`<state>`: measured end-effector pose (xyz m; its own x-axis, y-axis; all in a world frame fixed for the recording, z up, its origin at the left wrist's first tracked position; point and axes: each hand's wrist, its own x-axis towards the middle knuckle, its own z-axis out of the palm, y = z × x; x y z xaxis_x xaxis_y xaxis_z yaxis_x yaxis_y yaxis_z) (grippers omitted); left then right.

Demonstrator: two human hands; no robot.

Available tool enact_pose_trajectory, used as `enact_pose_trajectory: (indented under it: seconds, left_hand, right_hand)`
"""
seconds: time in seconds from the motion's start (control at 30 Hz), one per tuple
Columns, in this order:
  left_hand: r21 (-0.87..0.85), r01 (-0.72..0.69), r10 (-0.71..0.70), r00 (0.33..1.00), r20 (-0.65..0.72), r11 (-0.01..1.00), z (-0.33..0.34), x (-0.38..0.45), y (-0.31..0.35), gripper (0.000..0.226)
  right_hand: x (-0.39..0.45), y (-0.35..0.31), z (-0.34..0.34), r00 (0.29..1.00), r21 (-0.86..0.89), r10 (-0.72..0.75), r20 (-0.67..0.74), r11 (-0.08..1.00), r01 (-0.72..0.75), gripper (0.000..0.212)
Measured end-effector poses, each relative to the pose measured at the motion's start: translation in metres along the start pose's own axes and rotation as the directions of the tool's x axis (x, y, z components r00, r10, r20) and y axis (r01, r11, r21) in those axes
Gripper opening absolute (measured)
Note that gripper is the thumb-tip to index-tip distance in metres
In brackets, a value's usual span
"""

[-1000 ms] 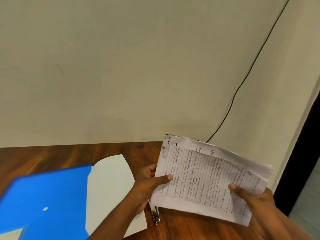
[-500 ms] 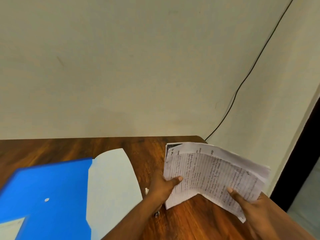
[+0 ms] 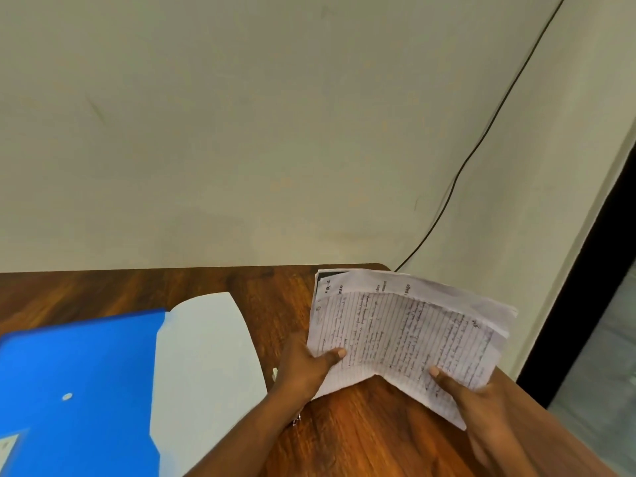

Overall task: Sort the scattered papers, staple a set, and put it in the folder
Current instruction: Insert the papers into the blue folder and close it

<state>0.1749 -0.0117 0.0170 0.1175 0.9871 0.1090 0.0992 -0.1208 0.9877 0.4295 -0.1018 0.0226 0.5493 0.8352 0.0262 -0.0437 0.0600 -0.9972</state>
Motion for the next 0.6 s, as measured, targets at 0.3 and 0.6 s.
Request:
enact_pose_trajectory:
  seconds: [0.3,0.6]
  left_hand:
    - [0.158,-0.024,0.019,0.999,0.034,0.987,-0.009,-0.003,0.011,0.037]
    - [0.181,0.001,-0.038,0.979,0.200,0.984,-0.071,0.006,0.047,0.044]
  right_hand:
    - [-0.006,0.001,0.000,1.000,-0.058,-0.024,0.013,0.998,0.025,0.039]
    - [-0.013,-0.072,-0.021,0.986,0.146,-0.053,0.156,0.989,0.030,0.047]
